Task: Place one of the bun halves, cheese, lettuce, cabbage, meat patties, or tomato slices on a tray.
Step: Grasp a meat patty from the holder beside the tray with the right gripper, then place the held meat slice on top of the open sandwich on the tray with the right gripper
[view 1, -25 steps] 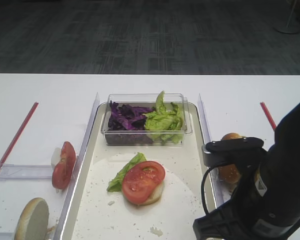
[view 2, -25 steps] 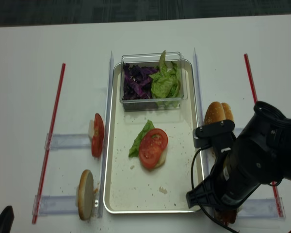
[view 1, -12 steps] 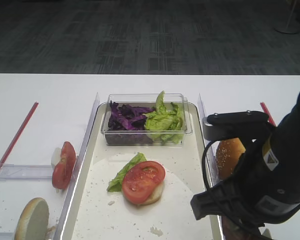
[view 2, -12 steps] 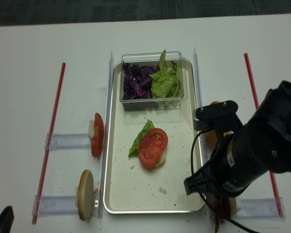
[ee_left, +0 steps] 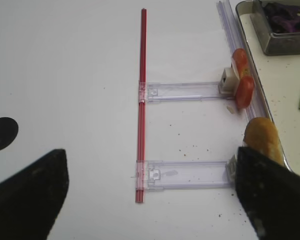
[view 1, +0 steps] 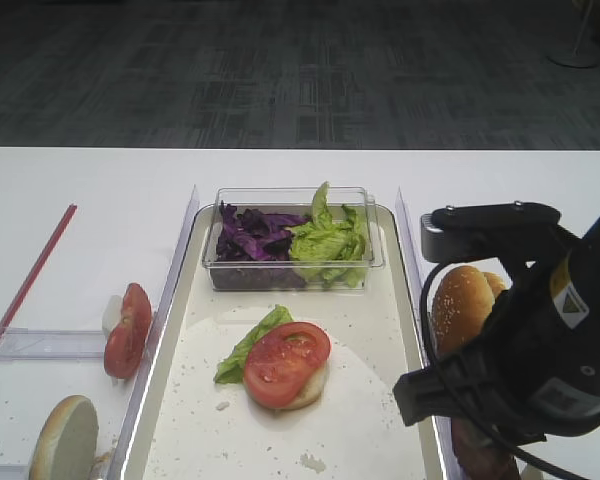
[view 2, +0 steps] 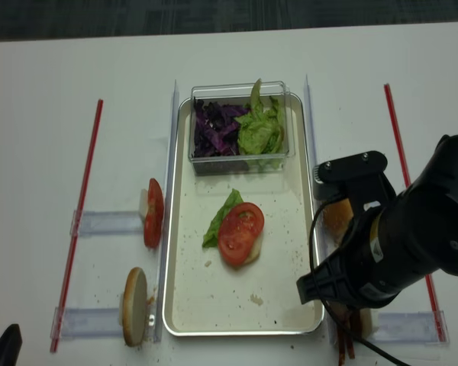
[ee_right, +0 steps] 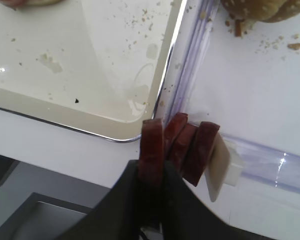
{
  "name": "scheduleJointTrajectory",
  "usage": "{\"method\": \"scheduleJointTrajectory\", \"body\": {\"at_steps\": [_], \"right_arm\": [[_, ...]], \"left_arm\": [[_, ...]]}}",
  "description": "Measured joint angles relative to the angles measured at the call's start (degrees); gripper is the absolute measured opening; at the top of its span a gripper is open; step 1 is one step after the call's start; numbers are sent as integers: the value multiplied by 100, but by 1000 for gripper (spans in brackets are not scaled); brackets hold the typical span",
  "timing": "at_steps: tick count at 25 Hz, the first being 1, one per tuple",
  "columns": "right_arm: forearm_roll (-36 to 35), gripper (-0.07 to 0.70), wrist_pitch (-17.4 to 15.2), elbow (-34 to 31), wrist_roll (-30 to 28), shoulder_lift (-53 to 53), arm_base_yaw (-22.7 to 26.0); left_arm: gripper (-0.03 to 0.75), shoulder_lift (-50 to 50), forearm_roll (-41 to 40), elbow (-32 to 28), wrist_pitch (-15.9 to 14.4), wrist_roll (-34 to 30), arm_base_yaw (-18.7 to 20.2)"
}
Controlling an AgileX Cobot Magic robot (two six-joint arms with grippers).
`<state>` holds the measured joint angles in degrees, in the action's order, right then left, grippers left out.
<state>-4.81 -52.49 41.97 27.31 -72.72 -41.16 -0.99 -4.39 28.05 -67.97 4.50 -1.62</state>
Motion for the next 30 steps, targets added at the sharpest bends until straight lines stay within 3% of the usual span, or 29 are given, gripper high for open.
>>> {"method": "scheduleJointTrajectory", "body": {"at_steps": [9,13,20,30], "right_arm": [[53,116,-38,160,0,10,0],[128,116,89,160,0,10,12],[108,116,149,350,-292,-330,420],[186,116,31,1709,-773,-1728,447]], "left_arm": [[618,0,0,0,0,0,0],[618,0,0,0,0,0,0],[618,0,0,0,0,0,0],[618,0,0,0,0,0,0]]}}
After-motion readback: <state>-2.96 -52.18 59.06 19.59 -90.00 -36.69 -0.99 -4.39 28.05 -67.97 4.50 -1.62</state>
